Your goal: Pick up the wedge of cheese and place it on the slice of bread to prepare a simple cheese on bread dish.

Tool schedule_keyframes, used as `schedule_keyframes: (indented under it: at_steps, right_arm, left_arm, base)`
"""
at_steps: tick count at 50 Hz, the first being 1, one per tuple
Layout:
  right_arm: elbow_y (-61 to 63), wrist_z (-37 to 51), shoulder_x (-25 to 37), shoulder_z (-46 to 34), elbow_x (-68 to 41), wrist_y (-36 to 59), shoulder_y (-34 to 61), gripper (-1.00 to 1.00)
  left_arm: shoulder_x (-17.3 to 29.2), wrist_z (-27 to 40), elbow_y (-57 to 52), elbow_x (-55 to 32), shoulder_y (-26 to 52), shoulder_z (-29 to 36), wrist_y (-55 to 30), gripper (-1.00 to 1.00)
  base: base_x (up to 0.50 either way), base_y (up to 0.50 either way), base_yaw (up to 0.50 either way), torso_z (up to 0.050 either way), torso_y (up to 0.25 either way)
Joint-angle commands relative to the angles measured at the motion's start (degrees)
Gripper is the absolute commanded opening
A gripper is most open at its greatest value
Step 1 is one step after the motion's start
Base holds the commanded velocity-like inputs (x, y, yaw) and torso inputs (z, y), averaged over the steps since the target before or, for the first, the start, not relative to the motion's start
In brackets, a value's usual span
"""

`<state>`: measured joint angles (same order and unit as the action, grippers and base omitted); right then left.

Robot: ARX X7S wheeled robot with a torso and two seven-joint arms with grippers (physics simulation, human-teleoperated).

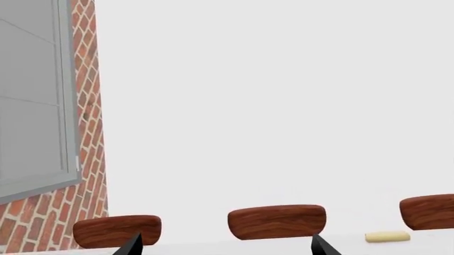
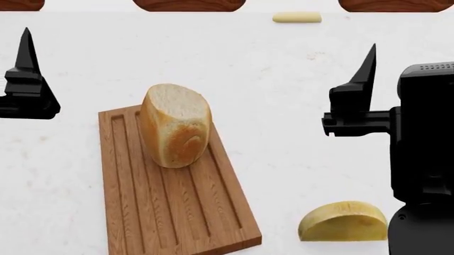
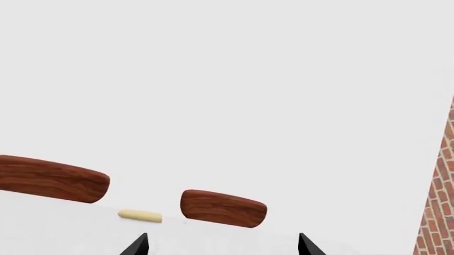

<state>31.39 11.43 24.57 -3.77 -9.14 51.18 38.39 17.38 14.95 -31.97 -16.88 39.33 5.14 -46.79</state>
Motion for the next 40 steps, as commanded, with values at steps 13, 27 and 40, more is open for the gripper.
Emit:
schedule_keyframes:
  at_steps: [13,27,40]
  right_arm:
    - [0.0,0.0,0.3,-0.5,-0.3,0.6,0.6,1.00]
    - [3.0,-3.8,-1.9,9.2,-9.0,5.0,-2.9,1.00]
    - [7.9,-6.7,0.9,14.4,-14.8,13.8,-6.0,1.00]
  left_arm:
    - [0.5,0.5,0.3,0.2,0.6,1.2,-0.2,1.00]
    - [0.0,0.0,1.9,-0.6,-0.2,0.5,2.5,1.00]
    - [0.1,-0.1,3.0,-0.5,-0.4,1.0,3.4,1.00]
  base:
    - [0.00,0.00,0.00,0.000,0.000]
    - [0.00,0.00,0.00,0.000,0.000]
    - [0.00,0.00,0.00,0.000,0.000]
